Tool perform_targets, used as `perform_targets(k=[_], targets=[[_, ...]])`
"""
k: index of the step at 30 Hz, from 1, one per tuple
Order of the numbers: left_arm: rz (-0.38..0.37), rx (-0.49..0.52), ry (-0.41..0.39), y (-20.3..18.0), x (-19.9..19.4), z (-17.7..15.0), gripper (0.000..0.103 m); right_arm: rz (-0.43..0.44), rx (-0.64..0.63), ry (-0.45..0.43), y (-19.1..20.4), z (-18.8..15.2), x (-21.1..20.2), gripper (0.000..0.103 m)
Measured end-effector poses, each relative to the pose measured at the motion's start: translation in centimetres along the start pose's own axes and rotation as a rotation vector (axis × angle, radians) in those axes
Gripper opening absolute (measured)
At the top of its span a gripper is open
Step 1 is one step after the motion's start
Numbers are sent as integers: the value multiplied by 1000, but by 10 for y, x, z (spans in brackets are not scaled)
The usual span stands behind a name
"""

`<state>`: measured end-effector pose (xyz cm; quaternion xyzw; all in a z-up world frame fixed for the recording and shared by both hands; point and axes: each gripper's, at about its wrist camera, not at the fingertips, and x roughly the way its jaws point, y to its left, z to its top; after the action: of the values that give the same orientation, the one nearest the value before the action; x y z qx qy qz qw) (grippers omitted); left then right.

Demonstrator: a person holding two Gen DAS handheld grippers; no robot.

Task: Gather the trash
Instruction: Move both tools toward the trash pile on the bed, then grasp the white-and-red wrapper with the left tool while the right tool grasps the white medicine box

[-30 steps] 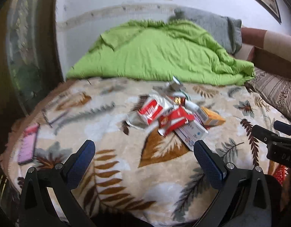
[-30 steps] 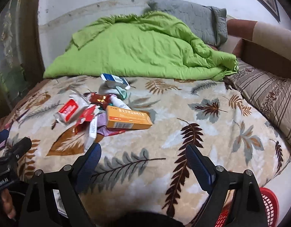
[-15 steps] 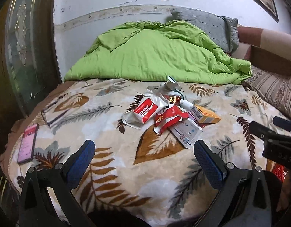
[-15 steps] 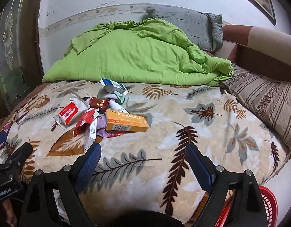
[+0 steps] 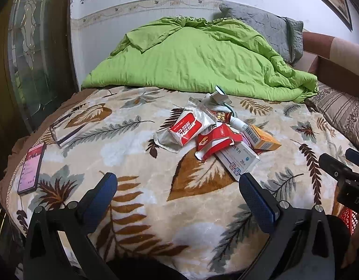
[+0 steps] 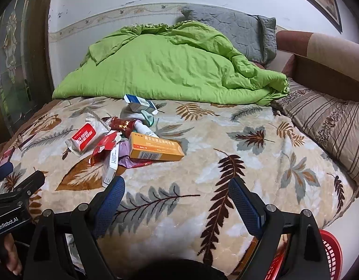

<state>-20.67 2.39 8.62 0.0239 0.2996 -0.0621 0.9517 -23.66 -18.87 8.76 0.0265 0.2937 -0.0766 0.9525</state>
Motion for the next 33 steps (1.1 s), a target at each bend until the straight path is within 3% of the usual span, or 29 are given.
perform_targets(k=[23,33], targets=[[-1,-8,11,3,4,1,103,2,0,10,1,0,4,93],[-9,-5,-16,4,-2,0,103,23,-23,-30,9,1,-10,93]])
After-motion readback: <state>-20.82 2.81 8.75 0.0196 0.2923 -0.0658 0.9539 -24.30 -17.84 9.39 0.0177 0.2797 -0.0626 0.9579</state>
